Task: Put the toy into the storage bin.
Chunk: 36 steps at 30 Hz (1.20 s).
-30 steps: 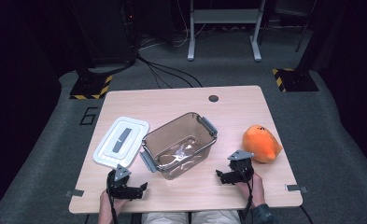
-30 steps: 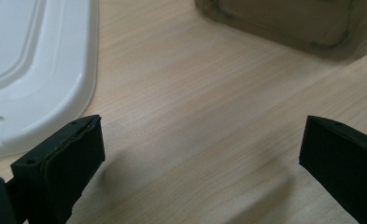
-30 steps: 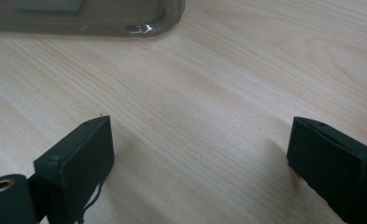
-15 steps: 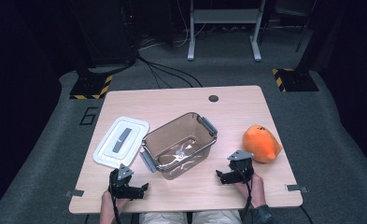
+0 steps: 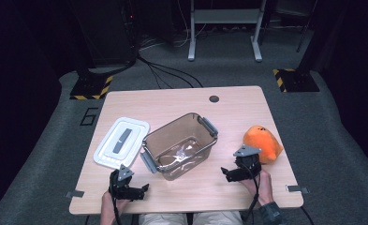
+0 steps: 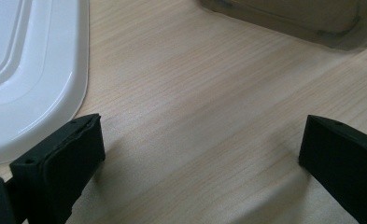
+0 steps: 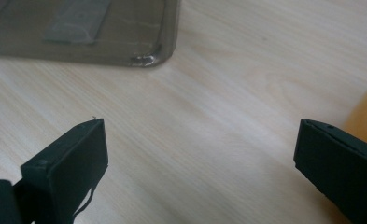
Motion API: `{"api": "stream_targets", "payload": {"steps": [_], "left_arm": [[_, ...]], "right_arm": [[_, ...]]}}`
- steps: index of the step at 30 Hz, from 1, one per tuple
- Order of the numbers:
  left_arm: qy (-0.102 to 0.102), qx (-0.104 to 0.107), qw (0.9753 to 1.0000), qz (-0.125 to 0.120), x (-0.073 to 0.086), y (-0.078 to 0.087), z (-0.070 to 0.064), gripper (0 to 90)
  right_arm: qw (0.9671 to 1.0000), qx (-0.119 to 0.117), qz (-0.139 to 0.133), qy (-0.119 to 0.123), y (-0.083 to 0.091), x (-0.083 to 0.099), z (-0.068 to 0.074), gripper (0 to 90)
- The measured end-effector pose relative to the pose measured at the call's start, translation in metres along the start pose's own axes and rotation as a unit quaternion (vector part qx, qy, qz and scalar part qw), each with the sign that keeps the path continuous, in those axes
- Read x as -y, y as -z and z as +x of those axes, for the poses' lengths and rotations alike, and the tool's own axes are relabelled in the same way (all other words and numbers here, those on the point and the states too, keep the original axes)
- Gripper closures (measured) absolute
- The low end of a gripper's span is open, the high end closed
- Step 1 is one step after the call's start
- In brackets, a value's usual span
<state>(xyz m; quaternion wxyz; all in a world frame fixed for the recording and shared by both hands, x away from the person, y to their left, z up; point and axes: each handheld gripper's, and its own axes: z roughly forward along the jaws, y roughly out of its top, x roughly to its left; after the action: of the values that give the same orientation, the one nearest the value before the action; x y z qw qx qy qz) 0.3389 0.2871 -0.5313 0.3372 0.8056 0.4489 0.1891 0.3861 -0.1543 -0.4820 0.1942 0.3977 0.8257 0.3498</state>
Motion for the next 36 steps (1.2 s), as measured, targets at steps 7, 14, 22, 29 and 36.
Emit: {"api": "stream_targets", "payload": {"steps": [7,14,22,29,36], "left_arm": [[0.001,0.0,1.0,-0.001,0.0,0.0,0.0,0.3],[0.001,0.0,1.0,-0.001,0.0,0.0,0.0,0.4],[0.001,-0.001,1.0,-0.001,0.0,0.0,0.0,0.4],[0.001,-0.001,1.0,-0.001,0.0,0.0,0.0,0.4],[0.001,-0.001,1.0,-0.001,0.0,0.0,0.0,0.5]], "right_arm": [[0.9998,0.015,-0.008,0.007,0.023,-0.014,-0.019,1.3],[0.9995,0.022,-0.02,0.012,0.034,-0.022,-0.027,1.3],[0.9987,0.043,-0.024,0.012,0.047,-0.035,-0.043,1.2],[0.9978,0.064,-0.018,-0.008,0.053,-0.042,-0.066,1.6],[0.9965,0.075,0.0,-0.037,0.049,-0.041,-0.092,1.6]]}}
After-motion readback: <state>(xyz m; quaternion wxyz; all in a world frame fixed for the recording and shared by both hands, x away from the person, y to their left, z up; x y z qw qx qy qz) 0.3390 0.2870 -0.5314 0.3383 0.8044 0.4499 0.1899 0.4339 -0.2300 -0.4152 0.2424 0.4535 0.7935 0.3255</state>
